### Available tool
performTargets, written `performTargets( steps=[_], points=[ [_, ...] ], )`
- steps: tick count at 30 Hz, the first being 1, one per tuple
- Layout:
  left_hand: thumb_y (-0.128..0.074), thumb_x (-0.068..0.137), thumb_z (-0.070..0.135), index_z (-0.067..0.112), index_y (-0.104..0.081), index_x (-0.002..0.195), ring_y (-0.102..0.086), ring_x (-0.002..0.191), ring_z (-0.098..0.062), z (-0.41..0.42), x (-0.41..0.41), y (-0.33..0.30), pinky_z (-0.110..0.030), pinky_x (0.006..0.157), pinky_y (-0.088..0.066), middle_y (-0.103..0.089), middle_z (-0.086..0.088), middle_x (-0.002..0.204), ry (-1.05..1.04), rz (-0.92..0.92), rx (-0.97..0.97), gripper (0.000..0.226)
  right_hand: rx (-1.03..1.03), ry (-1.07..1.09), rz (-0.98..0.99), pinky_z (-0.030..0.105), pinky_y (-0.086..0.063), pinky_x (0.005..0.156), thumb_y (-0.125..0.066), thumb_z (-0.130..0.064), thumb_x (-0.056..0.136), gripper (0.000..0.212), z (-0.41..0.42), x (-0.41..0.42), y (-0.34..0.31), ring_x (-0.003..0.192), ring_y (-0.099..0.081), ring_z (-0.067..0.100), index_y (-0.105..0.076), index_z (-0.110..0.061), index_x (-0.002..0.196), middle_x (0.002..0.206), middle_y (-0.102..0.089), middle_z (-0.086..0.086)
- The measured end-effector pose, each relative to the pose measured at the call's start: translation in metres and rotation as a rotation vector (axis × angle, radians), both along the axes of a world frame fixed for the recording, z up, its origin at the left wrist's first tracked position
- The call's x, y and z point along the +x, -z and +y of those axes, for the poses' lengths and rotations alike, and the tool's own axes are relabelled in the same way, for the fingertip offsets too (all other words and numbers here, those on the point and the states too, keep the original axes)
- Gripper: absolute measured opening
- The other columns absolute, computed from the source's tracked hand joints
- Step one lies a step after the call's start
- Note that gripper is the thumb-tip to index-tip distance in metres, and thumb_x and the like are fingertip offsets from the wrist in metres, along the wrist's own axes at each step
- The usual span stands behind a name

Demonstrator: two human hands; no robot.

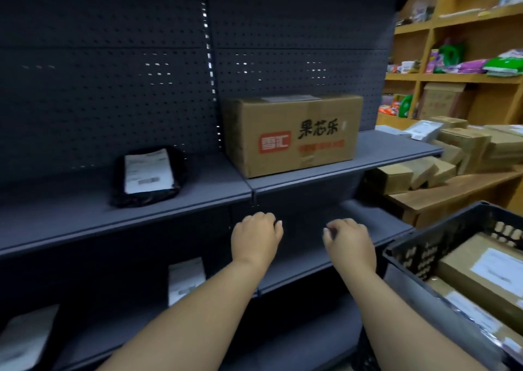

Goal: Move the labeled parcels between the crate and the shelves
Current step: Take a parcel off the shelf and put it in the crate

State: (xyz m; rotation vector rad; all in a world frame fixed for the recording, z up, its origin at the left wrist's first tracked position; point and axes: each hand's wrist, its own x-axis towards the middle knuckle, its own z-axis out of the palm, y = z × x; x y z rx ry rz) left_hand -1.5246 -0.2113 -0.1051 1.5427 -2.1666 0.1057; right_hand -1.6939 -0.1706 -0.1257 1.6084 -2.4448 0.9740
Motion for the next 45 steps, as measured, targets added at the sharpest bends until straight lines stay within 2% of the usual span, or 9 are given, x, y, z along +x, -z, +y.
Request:
performTargets(
  steps=[5, 14, 24, 29, 32, 35, 39, 43, 45],
  points=[
    [-0.036, 0.099, 0.038, 0.017, -0.063, 0.095, -0.059, 0.082, -0.021, 0.012, 0.075, -0.014, -0.035, 0.069, -0.048, -0.063, 0.0, 0.093, -0.158, -0.002, -0.025, 0.035, -0.045, -0.153, -0.033, 0.029, -0.04, 0.076, -0.048, -0.033, 0.095, 0.028, -0.02, 0.07, -0.014, 0.115, -0.045, 0.02, -0.064, -0.021, 0.115, 0.12, -0.059, -0.005],
    [-0.042, 0.098, 0.037, 0.015, -0.063, 0.083, -0.059, 0.07, -0.02, 0.018, 0.179, -0.041, -0.034, 0.057, -0.047, -0.061, 0.001, 0.08, -0.387, 0.106, -0.083, 0.034, -0.064, -0.395, -0.074, 0.034, -0.045, 0.085, -0.049, -0.032, 0.095, 0.03, -0.053, 0.175, -0.038, 0.119, -0.045, 0.022, -0.063, -0.018, 0.117, 0.122, -0.059, -0.001],
    [-0.045, 0.096, 0.035, 0.017, -0.063, 0.1, -0.049, 0.076, -0.016, -0.041, 0.236, -0.068, -0.029, 0.06, -0.038, -0.062, -0.001, 0.101, -0.552, 0.371, -0.068, 0.026, -0.015, -0.507, -0.194, 0.031, -0.042, 0.073, -0.048, -0.034, 0.095, 0.033, -0.126, 0.228, -0.069, 0.114, -0.048, 0.025, -0.058, -0.017, 0.122, 0.125, -0.054, 0.003],
    [-0.047, 0.095, 0.039, 0.015, -0.061, 0.118, -0.052, 0.084, -0.017, -0.095, 0.253, -0.074, -0.027, 0.065, -0.039, -0.066, -0.004, 0.108, -0.584, 0.559, 0.002, 0.035, 0.038, -0.546, -0.353, 0.031, -0.043, 0.079, -0.051, -0.033, 0.094, 0.038, -0.178, 0.237, -0.081, 0.109, -0.055, 0.026, -0.054, -0.014, 0.127, 0.126, -0.056, 0.008],
    [-0.048, 0.094, 0.04, 0.02, -0.063, 0.087, -0.053, 0.074, -0.019, -0.129, 0.258, -0.076, -0.025, 0.06, -0.038, -0.061, -0.001, 0.079, -0.604, 0.686, 0.097, 0.026, 0.083, -0.549, -0.475, 0.029, -0.042, 0.081, -0.054, -0.034, 0.093, 0.046, -0.209, 0.239, -0.087, 0.113, -0.055, 0.027, -0.05, -0.011, 0.132, 0.128, -0.058, 0.009],
    [-0.05, 0.094, 0.038, 0.024, -0.039, 0.056, -0.041, 0.054, -0.013, -0.157, 0.259, -0.076, -0.028, 0.064, -0.038, -0.043, 0.006, 0.059, -0.63, 0.842, 0.163, 0.042, 0.15, -0.551, -0.656, 0.028, -0.043, 0.083, -0.056, -0.033, 0.092, 0.05, -0.237, 0.241, -0.091, 0.113, -0.055, 0.027, -0.049, -0.006, 0.134, 0.129, -0.057, 0.011],
    [-0.054, 0.093, 0.036, 0.015, -0.047, 0.059, -0.049, 0.059, -0.014, -0.179, 0.26, -0.078, -0.026, 0.055, -0.04, -0.052, 0.001, 0.064, -0.63, 1.066, 0.267, 0.041, 0.196, -0.568, -0.852, 0.032, -0.051, 0.086, -0.059, -0.025, 0.09, 0.032, -0.266, 0.246, -0.092, 0.098, -0.061, 0.028, -0.064, -0.001, 0.11, 0.112, -0.066, 0.014],
    [-0.058, 0.09, 0.038, 0.008, -0.054, 0.08, -0.058, 0.077, -0.024, -0.194, 0.264, -0.078, -0.033, 0.074, -0.05, -0.057, -0.004, 0.078, -0.602, 1.219, 0.34, 0.032, 0.259, -0.591, -0.975, 0.032, -0.05, 0.084, -0.062, -0.022, 0.089, 0.032, -0.283, 0.253, -0.09, 0.098, -0.062, 0.028, -0.063, 0.0, 0.113, 0.111, -0.066, 0.015],
    [-0.059, 0.09, 0.038, 0.01, -0.052, 0.075, -0.055, 0.068, -0.02, -0.198, 0.264, -0.077, -0.029, 0.064, -0.047, -0.055, -0.002, 0.073, -0.598, 1.264, 0.355, 0.032, 0.273, -0.594, -1.018, 0.038, -0.052, 0.089, -0.063, -0.022, 0.088, 0.036, -0.289, 0.256, -0.089, 0.1, -0.063, 0.031, -0.063, 0.001, 0.116, 0.113, -0.066, 0.017]
  ],
)
